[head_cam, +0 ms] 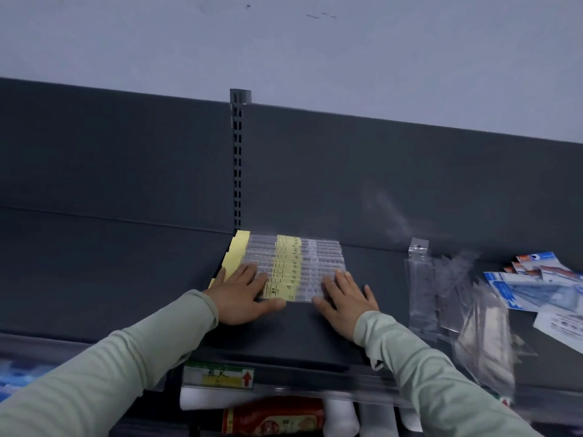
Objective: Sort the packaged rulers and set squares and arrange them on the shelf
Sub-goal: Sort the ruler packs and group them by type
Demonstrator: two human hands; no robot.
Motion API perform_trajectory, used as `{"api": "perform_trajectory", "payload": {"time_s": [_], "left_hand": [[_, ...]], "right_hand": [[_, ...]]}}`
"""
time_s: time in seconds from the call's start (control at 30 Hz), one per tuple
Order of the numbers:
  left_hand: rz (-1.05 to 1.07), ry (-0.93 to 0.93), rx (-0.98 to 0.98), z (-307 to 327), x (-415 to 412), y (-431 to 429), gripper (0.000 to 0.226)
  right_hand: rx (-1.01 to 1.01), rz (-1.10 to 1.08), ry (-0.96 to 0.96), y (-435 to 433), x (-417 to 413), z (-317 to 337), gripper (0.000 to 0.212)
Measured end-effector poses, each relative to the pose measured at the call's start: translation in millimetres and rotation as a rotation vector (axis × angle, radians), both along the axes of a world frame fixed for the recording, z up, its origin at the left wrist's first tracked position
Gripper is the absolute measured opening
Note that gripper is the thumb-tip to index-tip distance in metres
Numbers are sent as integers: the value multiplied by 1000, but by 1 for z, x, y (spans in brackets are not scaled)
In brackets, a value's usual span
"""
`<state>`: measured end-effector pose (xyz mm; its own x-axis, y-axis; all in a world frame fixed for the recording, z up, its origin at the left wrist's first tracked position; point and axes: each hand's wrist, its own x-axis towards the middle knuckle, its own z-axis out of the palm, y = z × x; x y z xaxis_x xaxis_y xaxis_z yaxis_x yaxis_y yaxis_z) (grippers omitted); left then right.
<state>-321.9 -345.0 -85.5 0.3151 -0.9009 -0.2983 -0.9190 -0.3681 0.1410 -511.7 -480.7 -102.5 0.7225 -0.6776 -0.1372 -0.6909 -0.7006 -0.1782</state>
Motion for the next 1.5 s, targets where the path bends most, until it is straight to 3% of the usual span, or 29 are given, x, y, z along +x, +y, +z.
{"api": "perform_trajectory", "payload": {"time_s": [0.2,0.37,0.47,0.63,0.77,0.93,1.03,1.23,1.5], "left_hand": [[-97,-128,-129,29,-28,-29,71],[-244,-309,-312,45,-68,-61,38],[-317,-418,-353,47,-92,-85,35],[-331,-440,-319,49,-135,-122,37],[-290,-345,-255,45,-170,-144,38],[-104,-49,-149,31,-215,-168,51],[-32,-32,-147,21,-231,-177,59],[210,180,-187,20,-242,-182,41],[356,237,-227,22,-229,-186,35]], "right_hand": [[-120,-27,-124,-6,-23,26,61],[-328,-134,-28,-30,-61,54,49],[-344,-206,55,-47,-89,66,50],[-293,-280,145,-76,-139,72,55],[-251,-267,159,-90,-173,68,49],[-115,-143,167,-110,-204,53,51],[-91,-33,140,-116,-218,45,54],[-38,85,31,-129,-236,46,56],[17,142,-72,-143,-234,39,62]]}}
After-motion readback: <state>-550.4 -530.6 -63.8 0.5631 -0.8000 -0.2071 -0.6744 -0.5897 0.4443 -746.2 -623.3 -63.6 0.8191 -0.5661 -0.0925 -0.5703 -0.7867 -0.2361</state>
